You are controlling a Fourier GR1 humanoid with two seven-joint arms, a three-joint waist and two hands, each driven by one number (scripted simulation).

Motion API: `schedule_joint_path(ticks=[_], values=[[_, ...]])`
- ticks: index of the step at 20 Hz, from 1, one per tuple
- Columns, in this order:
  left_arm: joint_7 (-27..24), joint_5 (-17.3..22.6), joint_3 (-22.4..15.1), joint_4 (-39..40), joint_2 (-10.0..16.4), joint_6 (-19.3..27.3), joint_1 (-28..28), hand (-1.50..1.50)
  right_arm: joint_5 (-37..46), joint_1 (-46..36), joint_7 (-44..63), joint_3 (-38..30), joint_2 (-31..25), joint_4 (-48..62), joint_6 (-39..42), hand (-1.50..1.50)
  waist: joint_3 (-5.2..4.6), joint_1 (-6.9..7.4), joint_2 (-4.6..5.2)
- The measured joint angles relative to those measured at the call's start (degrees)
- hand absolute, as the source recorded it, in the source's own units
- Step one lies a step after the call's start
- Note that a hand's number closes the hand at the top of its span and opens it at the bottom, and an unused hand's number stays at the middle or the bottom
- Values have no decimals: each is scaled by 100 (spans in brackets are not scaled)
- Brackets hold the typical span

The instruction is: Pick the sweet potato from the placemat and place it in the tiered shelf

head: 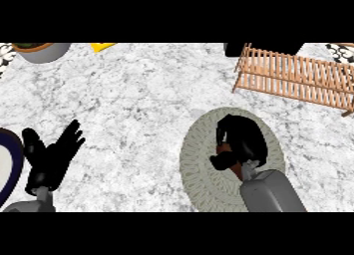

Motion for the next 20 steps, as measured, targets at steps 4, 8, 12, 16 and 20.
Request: schedule_joint_path(ticks=[4, 8, 12, 16, 20], values=[[-37, -47, -3, -24, -22, 26, 65, 0, -278, -119, 272, -280, -8, -1176, 214, 150, 7, -22, -3], [-117, -10, 59, 22, -11, -36, 85, 0, -298, -326, 874, -544, -126, -2434, 603, 150, 12, -37, -11], [-152, -40, 79, 135, -29, -55, -12, 0, -381, -1020, 1663, -1006, -235, -3209, 1218, 150, 16, -5, -2], [-137, -106, 53, 141, -72, -22, -58, 0, -705, -1850, 2117, -1696, -489, -3639, 1784, 150, 18, 17, 0], [-59, -93, 80, 91, -47, -58, -51, 0, -1132, -2615, 2222, -2500, -890, -3554, 2106, 150, 11, 36, 8]])
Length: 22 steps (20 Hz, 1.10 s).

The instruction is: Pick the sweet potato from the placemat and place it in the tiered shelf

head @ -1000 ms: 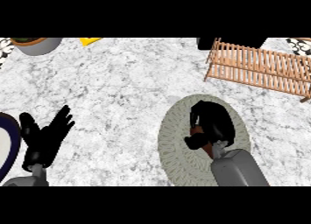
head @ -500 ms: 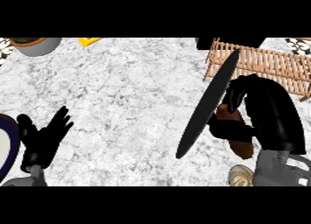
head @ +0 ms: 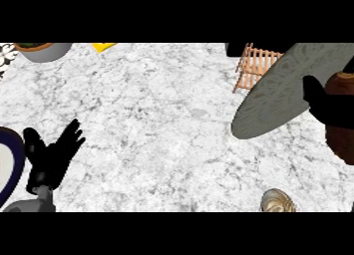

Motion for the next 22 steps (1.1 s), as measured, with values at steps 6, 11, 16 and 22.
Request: schedule_joint_path(ticks=[6, 11, 16, 22], values=[[-94, -47, 31, 112, -22, -33, -59, 0, -392, -1047, -28, -901, -666, 953, 147, 150, 7, 35, 10], [-171, -136, 0, 139, -89, -10, -75, 0, -541, -1546, -265, -1365, -1303, 1914, 177, 150, 12, 54, 19], [-197, -140, 25, 126, -115, -47, -88, 0, -662, -1832, -771, -1579, -1890, 3007, 94, 150, 12, 75, 25], [-99, -95, 99, 190, -90, -116, -191, 0, -612, -1949, -1613, -1446, -2337, 4261, -147, 150, 7, 103, 43]])
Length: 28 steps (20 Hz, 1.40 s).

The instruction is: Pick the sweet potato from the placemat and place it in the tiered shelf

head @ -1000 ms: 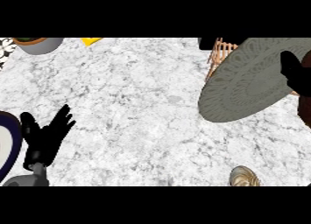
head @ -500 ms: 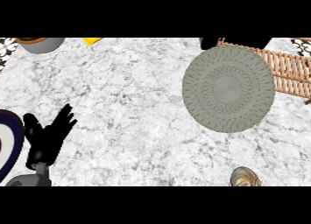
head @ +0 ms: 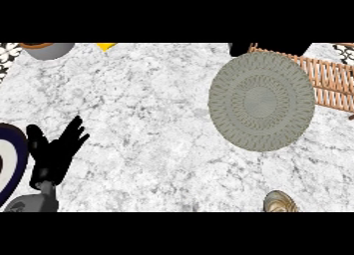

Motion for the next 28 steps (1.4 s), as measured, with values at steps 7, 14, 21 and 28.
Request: schedule_joint_path(ticks=[7, 14, 21, 28], values=[[-32, -13, 14, -66, -11, -78, 57, 0, 317, -148, -948, 278, -264, 1337, -668, 150, -3, 21, 8], [183, -51, -18, -230, -51, -52, 113, 0, 573, -388, -1707, 387, -457, 2565, -1359, 150, -7, 43, 17], [124, -122, 12, -133, -80, -49, 17, 0, 630, -622, -2405, 407, -453, 3453, -1940, 150, -4, 41, 19], [133, -180, 7, -211, -144, -19, 100, 0, 661, -766, -2642, 508, -536, 3796, -1986, 150, -3, 13, 2]])
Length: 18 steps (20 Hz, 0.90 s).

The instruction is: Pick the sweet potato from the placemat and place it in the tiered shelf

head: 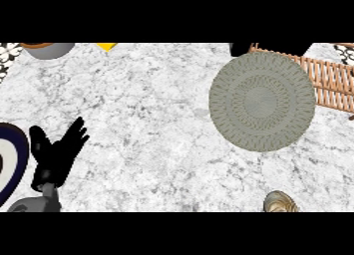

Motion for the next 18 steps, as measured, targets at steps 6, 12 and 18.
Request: schedule_joint_path(ticks=[6, 12, 18], values=[[68, 25, 58, 15, 36, -43, -55, 0, -181, -92, 162, -293, 86, 216, -421, -150, -4, 9, 7], [-1, -15, 55, 70, -25, -17, -70, 0, -749, -287, 372, -881, 104, 269, -693, -150, -1, -8, 2], [57, 59, 150, 111, 80, -133, -116, 0, -1428, -385, 417, -1489, 89, 278, -894, -150, -3, -20, -2]])
